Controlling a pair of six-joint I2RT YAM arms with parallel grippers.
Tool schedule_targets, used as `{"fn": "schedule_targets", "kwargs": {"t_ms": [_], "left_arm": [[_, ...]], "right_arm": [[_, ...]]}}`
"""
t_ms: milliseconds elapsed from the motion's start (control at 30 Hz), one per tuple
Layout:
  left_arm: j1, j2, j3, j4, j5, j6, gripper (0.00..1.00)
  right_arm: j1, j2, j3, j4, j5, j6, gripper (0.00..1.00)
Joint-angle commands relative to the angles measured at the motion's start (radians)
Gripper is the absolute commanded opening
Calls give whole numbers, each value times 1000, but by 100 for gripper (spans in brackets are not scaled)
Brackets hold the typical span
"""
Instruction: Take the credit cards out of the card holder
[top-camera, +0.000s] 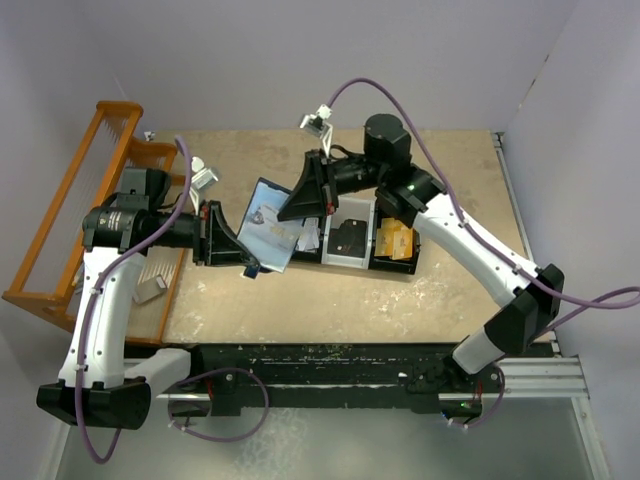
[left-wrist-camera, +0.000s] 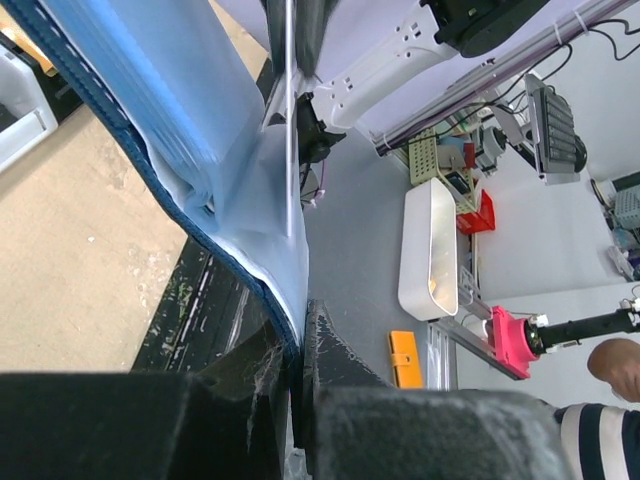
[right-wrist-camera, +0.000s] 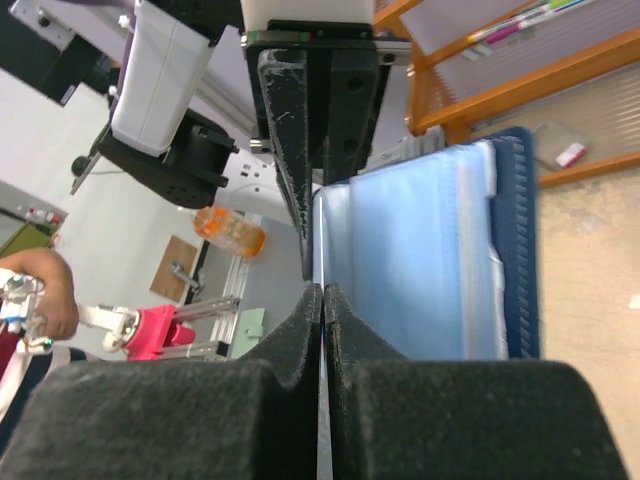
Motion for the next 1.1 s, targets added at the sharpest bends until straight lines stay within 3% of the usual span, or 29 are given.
{"fn": "schedule_targets", "kwargs": {"t_ms": [0,133,367,400,467,667,900,1067], "left_arm": [[-3,3,50,26,-17,21,5],[-3,-7,47,102,-174,-49,2],[-3,20,62,163,-426,-128,0],[-2,36,76,142,-397,-110,0],[-2,48,93,115,-325,-84,0],[-1,5,118,141,-247,-43,0],[-1,3,154,97,-203,-25,0],[-2,2,192,67,-163,-11,0]], "right_arm": [[-112,-91,-18,31,-29,48,0],[-252,-185,-110,72,40,100,0],[-397,-320,-275,-155,357,-29,0],[-397,-318,-282,-212,472,-63,0],[-397,-309,-322,-264,557,-94,0],[-335,-268,-487,34,736,55,0],[-126,-39,-469,199,956,185,0],[-53,106,-473,327,1046,295,0]]}}
